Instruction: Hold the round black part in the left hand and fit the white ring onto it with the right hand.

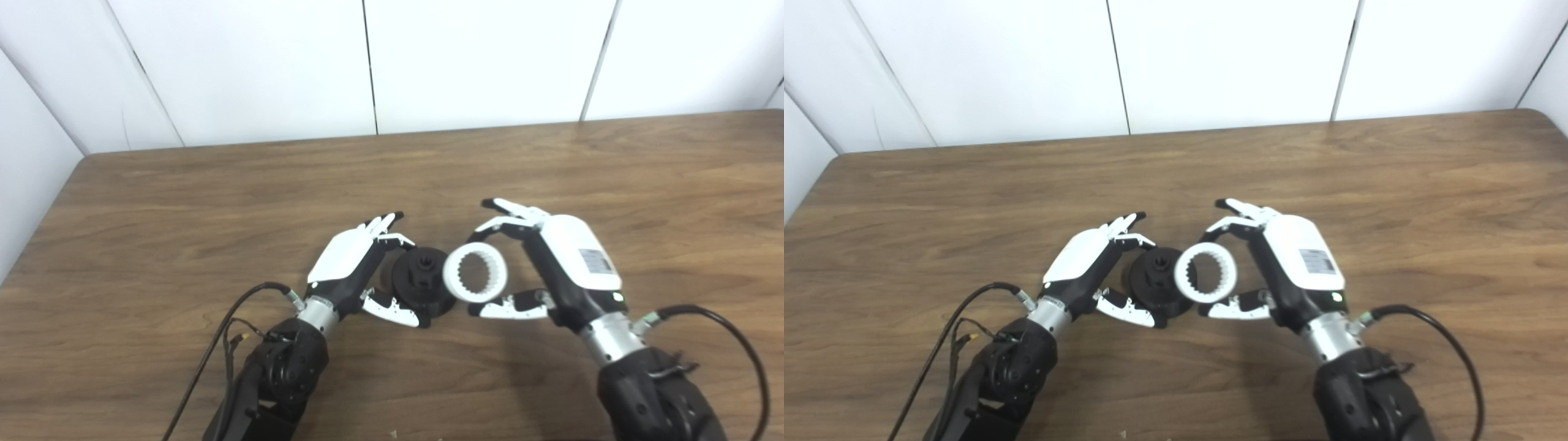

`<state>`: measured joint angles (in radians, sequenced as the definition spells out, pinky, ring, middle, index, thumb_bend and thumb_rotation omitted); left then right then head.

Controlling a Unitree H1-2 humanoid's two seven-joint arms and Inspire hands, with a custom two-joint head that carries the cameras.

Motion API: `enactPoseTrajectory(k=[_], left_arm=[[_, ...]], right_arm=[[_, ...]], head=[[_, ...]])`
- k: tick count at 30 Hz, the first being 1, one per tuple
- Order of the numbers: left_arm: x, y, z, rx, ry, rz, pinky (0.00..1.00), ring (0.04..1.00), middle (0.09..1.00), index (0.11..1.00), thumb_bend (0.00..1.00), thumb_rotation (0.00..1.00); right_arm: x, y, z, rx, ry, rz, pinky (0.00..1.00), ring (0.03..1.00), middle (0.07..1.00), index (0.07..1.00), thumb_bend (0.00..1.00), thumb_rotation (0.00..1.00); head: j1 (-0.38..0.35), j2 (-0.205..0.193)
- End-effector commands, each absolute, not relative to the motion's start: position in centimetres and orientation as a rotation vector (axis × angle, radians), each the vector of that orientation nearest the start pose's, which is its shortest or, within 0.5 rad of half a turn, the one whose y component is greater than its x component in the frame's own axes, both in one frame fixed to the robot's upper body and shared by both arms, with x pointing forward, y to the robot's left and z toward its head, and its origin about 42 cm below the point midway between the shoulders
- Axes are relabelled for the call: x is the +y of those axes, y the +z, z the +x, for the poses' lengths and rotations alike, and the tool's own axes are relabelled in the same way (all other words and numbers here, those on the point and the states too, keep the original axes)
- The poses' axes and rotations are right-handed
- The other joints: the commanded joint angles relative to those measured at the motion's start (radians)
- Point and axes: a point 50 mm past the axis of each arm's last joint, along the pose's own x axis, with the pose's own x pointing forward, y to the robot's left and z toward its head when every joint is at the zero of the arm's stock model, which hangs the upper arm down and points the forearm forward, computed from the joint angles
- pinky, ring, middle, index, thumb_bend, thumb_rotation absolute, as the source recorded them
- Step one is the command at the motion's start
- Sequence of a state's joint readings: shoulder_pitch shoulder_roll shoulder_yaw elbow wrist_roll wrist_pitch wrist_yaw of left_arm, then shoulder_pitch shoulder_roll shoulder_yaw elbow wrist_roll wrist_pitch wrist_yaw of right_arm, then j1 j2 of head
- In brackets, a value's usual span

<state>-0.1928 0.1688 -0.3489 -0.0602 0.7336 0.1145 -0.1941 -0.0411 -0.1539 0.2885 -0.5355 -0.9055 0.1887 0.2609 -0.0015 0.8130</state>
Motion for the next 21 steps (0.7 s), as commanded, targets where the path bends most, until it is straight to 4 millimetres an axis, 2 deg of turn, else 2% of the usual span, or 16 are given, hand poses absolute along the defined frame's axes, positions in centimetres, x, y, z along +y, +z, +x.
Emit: enactPoseTrajectory(k=[1,11,21], left_arm=[[14.9,16.4,33.3,-0.233,-0.382,0.961,1.00,1.000,1.000,0.625,0.93,0.30],[15.1,16.4,33.1,-0.229,-0.382,0.960,1.00,1.000,1.000,0.626,0.92,0.31],[14.8,16.5,32.9,-0.227,-0.385,0.951,1.00,1.000,1.000,0.628,0.92,0.31]], right_arm=[[-15.9,23.5,26.3,-0.449,0.194,-1.002,0.87,0.858,0.869,0.495,0.52,0.16],[-14.9,23.1,27.6,-0.418,0.223,-1.012,0.87,0.860,0.874,0.495,0.52,0.16],[-14.2,21.8,29.6,-0.389,0.234,-1.020,0.86,0.856,0.871,0.495,0.52,0.16]], head=[[0.002,0.001],[0.004,0.004],[0.008,0.009]])
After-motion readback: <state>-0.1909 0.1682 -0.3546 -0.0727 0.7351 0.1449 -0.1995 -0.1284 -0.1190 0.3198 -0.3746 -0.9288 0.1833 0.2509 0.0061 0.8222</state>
